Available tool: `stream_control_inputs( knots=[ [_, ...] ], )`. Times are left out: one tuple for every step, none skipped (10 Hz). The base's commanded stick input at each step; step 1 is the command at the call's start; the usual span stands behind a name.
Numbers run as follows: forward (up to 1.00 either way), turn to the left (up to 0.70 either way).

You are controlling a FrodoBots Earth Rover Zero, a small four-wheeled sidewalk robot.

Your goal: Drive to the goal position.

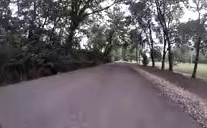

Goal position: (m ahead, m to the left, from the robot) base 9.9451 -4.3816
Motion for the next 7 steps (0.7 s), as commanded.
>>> stream_control_inputs(
  knots=[
    [1.0,-0.08],
    [1.0,-0.09],
    [1.0,-0.1],
    [1.0,-0.12],
    [1.0,-0.13],
    [1.0,-0.15],
    [1.0,-0.15]
  ],
)
